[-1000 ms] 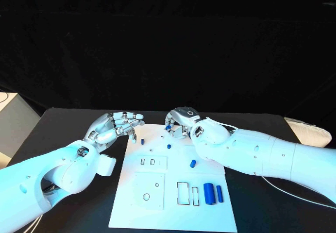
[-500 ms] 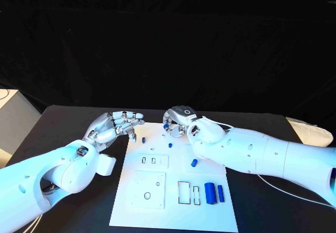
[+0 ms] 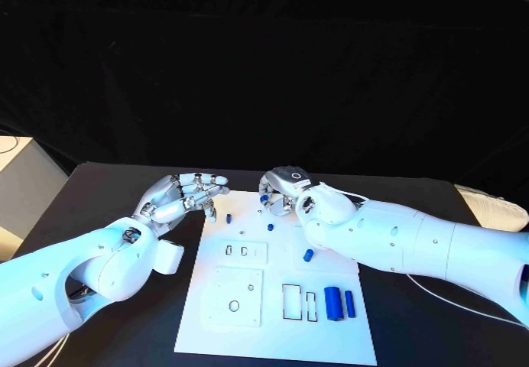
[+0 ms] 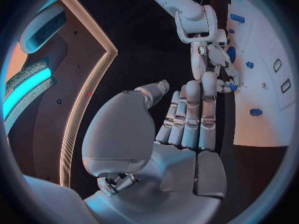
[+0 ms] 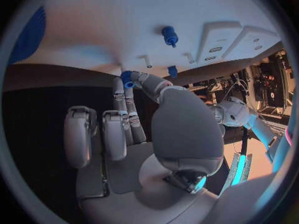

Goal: Assemble the parts on the task board

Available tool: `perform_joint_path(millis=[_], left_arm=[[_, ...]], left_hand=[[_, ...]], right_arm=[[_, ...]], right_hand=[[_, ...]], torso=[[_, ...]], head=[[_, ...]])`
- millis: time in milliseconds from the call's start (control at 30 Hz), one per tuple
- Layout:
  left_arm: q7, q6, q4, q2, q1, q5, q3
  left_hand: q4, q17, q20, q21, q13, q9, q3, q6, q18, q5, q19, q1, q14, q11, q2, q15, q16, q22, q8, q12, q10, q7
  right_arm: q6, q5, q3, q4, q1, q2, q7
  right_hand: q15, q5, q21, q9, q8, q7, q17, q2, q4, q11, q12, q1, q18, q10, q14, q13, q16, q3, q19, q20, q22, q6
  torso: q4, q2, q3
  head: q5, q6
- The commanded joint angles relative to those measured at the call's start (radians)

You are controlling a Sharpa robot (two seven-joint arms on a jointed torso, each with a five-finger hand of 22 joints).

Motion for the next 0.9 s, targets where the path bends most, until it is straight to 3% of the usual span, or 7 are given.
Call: perform_joint_path(millis=[33,200,633,900], left_arm=[[0.006,0.015,0.003,0.0,0.0,0.003,0.001],[0.007,0.014,0.002,-0.001,0.0,0.003,0.001],[0.007,0.015,0.004,-0.002,0.0,0.003,0.002],[0.006,0.014,0.005,-0.003,0.0,0.003,0.002]], left_hand=[[0.002,0.001,-0.001,0.003,0.001,0.002,0.003,-0.004,0.014,0.001,-0.007,-0.013,-0.003,0.0,0.0,0.004,0.007,0.002,0.003,0.003,-0.009,0.01],[0.002,0.001,-0.001,0.003,0.001,0.002,0.003,-0.004,0.014,0.001,-0.007,-0.013,-0.003,0.0,0.0,0.004,0.007,0.002,0.003,0.003,-0.009,0.01],[0.001,0.001,0.0,0.005,0.001,0.002,0.003,-0.005,0.015,0.001,-0.008,-0.013,-0.003,0.0,0.0,0.004,0.007,0.002,0.003,0.005,-0.01,0.01],[0.001,0.001,0.0,0.005,0.001,0.002,0.003,-0.005,0.015,0.001,-0.008,-0.013,-0.003,0.0,0.0,0.004,0.007,0.002,0.003,0.005,-0.01,0.01]], right_arm=[[0.03,-0.022,0.0,-0.001,-0.001,-0.001,-0.014],[0.025,-0.032,0.0,0.001,-0.001,-0.003,-0.026],[0.03,-0.04,0.0,-0.009,-0.001,0.0,-0.037],[0.023,-0.04,0.0,-0.019,-0.001,0.006,-0.033]], right_hand=[[-0.003,-0.003,-0.002,0.003,0.004,-0.003,0.103,0.024,-0.003,-0.008,0.003,0.018,-0.01,0.011,0.07,0.023,0.005,-0.002,0.038,-0.003,0.058,0.003],[-0.003,-0.007,-0.002,0.004,0.004,-0.003,0.102,0.024,-0.003,-0.008,0.002,0.017,-0.01,0.011,0.069,0.023,0.005,-0.003,0.038,-0.003,0.058,0.003],[-0.003,-0.01,-0.002,0.005,0.004,-0.004,0.102,0.022,-0.003,-0.008,0.002,0.016,-0.01,0.011,0.069,0.024,0.005,-0.003,0.038,-0.003,0.059,0.002],[-0.002,-0.014,-0.003,0.007,0.003,-0.003,0.099,0.02,-0.002,-0.008,0.001,0.014,-0.01,0.009,0.069,0.024,0.003,-0.004,0.037,-0.003,0.057,0.0]], torso=[[-0.0007,0.0,-0.0004],[-0.0014,0.001,0.0005],[0.0009,0.002,-0.0025],[-0.0007,0.003,-0.0018]], head=[[-0.003,-0.001],[-0.003,0.0],[-0.004,0.002],[-0.003,0.003]])
